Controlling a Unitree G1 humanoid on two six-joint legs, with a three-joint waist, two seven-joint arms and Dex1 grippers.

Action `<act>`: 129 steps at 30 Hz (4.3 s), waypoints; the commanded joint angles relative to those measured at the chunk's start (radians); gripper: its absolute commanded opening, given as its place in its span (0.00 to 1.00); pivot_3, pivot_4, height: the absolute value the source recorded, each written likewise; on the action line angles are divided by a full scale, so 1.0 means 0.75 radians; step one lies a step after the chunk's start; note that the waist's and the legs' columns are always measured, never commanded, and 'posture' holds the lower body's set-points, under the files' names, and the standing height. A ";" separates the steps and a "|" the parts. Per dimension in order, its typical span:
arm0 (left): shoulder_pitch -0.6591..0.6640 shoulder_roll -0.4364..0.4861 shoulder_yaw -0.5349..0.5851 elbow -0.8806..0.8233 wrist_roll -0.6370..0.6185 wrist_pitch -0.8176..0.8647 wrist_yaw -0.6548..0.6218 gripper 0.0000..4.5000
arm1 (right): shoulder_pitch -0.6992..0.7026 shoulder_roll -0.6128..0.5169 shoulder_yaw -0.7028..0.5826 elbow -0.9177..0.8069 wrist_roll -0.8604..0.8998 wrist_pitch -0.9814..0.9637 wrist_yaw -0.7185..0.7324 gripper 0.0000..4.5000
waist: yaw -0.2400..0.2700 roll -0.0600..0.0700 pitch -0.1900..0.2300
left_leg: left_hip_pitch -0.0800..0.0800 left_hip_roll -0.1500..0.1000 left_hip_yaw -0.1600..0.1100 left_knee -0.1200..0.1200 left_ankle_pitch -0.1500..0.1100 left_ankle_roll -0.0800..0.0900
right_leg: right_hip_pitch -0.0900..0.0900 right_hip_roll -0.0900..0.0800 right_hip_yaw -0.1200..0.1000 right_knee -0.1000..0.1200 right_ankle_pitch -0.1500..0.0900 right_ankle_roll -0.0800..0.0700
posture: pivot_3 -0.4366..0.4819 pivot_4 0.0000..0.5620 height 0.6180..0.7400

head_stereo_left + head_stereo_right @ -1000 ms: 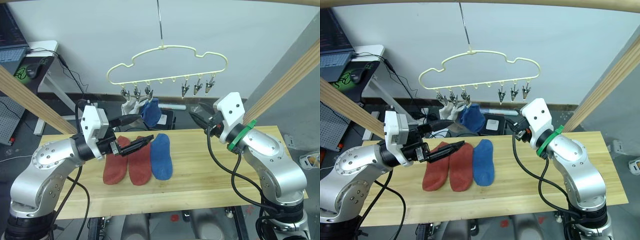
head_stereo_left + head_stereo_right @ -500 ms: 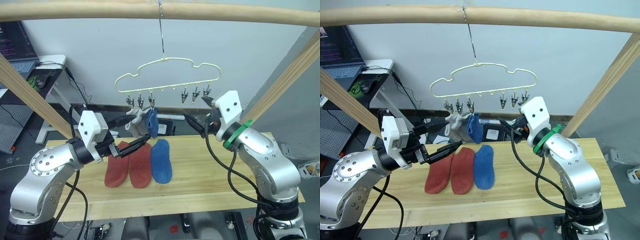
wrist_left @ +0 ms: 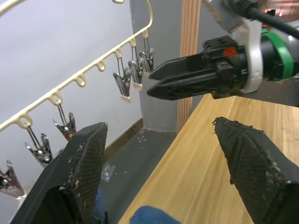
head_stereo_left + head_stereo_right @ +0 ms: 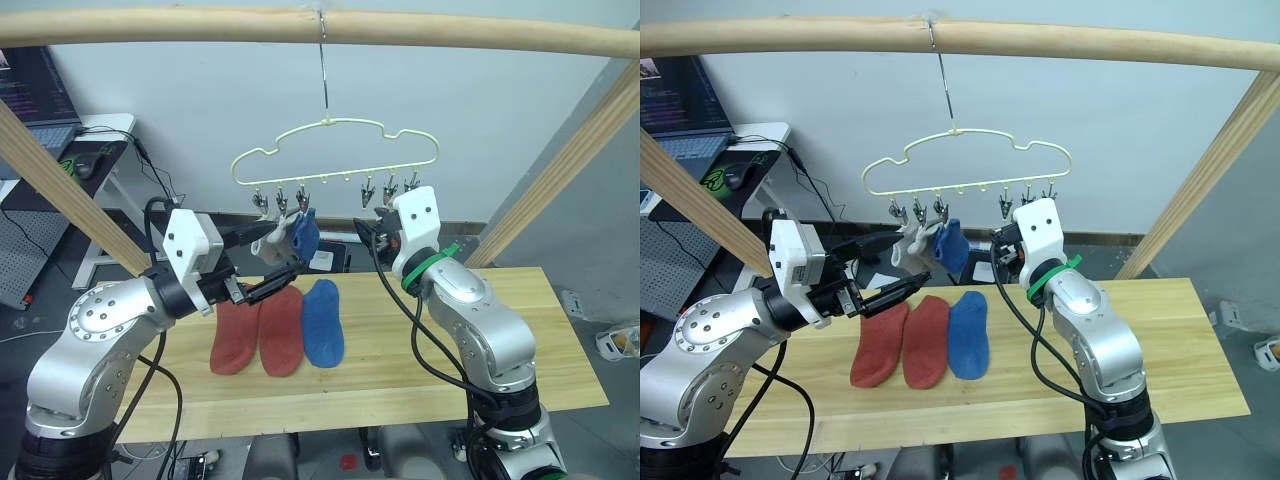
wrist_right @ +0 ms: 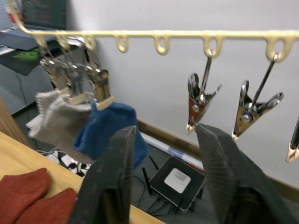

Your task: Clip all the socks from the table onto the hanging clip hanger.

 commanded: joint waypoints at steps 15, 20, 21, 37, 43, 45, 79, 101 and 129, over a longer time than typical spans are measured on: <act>-0.082 0.004 -0.026 0.013 0.013 -0.005 -0.005 0.87 | -0.173 0.193 -0.115 0.290 -0.043 -0.143 -0.191 0.51 | 0.001 0.000 0.000 | 0.000 0.000 0.000 0.000 0.000 0.000 | 0.000 0.000 0.000 0.000 0.000 -0.001 | 0.39 0.31 0.96; -0.087 0.004 -0.031 0.019 0.015 -0.007 -0.008 0.87 | -0.218 0.199 -0.134 0.347 -0.039 -0.191 -0.194 0.51 | 0.000 0.000 0.000 | 0.000 0.000 0.000 0.000 0.000 0.000 | 0.000 0.000 0.000 0.000 0.000 -0.001 | 0.39 0.31 0.96; -0.087 0.005 -0.031 0.019 0.015 -0.007 -0.009 0.87 | -0.228 0.202 -0.139 0.356 -0.035 -0.196 -0.196 0.51 | 0.000 0.000 0.000 | 0.000 0.000 -0.001 0.000 0.000 0.000 | 0.000 0.000 0.000 0.000 0.000 -0.001 | 0.39 0.32 0.96; -0.080 0.008 -0.028 0.014 0.020 -0.001 -0.019 0.87 | -0.291 0.269 -0.175 0.426 -0.025 -0.241 -0.213 0.51 | 0.001 0.000 0.000 | 0.000 0.001 -0.001 0.000 0.000 0.000 | 0.000 0.000 0.000 0.000 0.000 -0.001 | 0.39 0.32 0.96; -0.076 0.008 -0.029 0.014 0.022 0.000 -0.018 0.87 | -0.301 0.287 -0.189 0.448 0.000 -0.263 -0.196 0.51 | 0.001 0.000 0.000 | 0.000 0.001 -0.001 0.000 0.000 0.000 | 0.000 0.000 0.000 0.000 0.000 -0.001 | 0.40 0.32 0.96; -0.074 0.007 -0.029 0.013 0.022 0.000 -0.017 0.87 | -0.305 0.294 -0.192 0.458 0.011 -0.278 -0.183 0.51 | 0.001 0.000 0.000 | 0.000 0.001 -0.001 0.000 0.000 0.000 | 0.000 0.000 0.000 0.000 0.000 -0.001 | 0.40 0.32 0.96; 0.099 -0.009 0.060 -0.017 0.068 0.107 0.190 0.87 | -0.337 0.284 -0.170 0.485 0.026 -0.347 -0.139 0.00 | 0.000 0.000 0.000 | 0.000 0.001 -0.002 -0.001 0.000 0.000 | 0.000 0.000 0.000 0.000 0.000 -0.001 | 0.41 0.32 0.96; 0.198 -0.433 0.052 0.455 0.466 0.175 0.751 1.00 | -0.354 0.243 -0.150 0.271 0.055 -0.064 -0.117 0.00 | 0.003 0.013 0.075 | 0.000 0.001 -0.003 -0.002 0.000 0.001 | -0.001 -0.001 0.000 -0.001 0.000 -0.002 | 0.38 0.63 0.96; 0.128 -0.506 0.061 0.629 0.477 0.357 0.750 0.12 | -0.344 0.258 -0.121 0.198 0.056 0.029 -0.114 0.00 | -0.004 0.025 0.128 | -0.001 0.002 -0.002 -0.007 0.000 0.001 | -0.002 -0.004 0.002 -0.005 -0.005 0.006 | 0.34 0.68 0.96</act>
